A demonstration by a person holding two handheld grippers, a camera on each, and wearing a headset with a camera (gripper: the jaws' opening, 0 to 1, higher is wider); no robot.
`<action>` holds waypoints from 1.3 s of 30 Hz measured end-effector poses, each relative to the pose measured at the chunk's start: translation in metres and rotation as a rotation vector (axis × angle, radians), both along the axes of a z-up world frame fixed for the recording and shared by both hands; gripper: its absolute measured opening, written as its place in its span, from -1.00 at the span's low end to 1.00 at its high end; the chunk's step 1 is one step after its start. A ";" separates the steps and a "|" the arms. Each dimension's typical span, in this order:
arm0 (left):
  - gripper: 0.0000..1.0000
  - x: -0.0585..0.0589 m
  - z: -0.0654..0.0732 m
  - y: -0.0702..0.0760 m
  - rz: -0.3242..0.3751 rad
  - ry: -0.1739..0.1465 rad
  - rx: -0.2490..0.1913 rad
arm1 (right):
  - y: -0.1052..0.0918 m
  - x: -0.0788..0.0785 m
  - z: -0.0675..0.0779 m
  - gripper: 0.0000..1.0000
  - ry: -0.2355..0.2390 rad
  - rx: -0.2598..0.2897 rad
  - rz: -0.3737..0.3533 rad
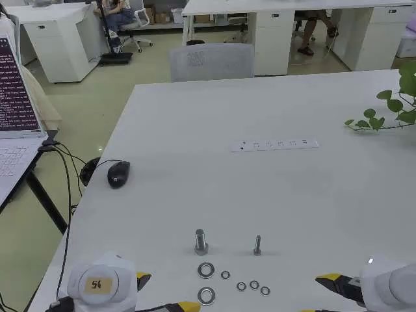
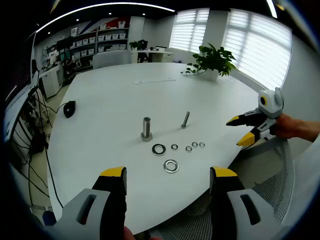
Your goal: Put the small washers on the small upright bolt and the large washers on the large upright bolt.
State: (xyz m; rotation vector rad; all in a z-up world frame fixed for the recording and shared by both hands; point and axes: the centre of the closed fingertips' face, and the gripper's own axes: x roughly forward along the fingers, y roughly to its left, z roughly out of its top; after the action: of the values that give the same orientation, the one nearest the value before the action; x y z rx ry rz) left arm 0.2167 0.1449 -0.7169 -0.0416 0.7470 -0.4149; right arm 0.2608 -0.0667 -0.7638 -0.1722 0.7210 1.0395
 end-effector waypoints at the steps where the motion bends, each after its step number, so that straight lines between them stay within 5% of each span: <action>1: 0.36 0.000 0.000 0.000 0.000 0.000 0.000 | 0.001 0.000 0.000 0.25 0.002 0.005 0.002; 39: 0.35 -0.007 -0.003 0.001 0.001 0.012 0.001 | 0.001 -0.002 -0.006 0.19 0.013 -0.026 0.017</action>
State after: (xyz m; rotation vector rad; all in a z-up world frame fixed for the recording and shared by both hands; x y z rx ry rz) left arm 0.2097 0.1457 -0.7201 -0.0438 0.7592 -0.4138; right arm 0.2585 -0.0652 -0.7695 -0.1943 0.7457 1.0486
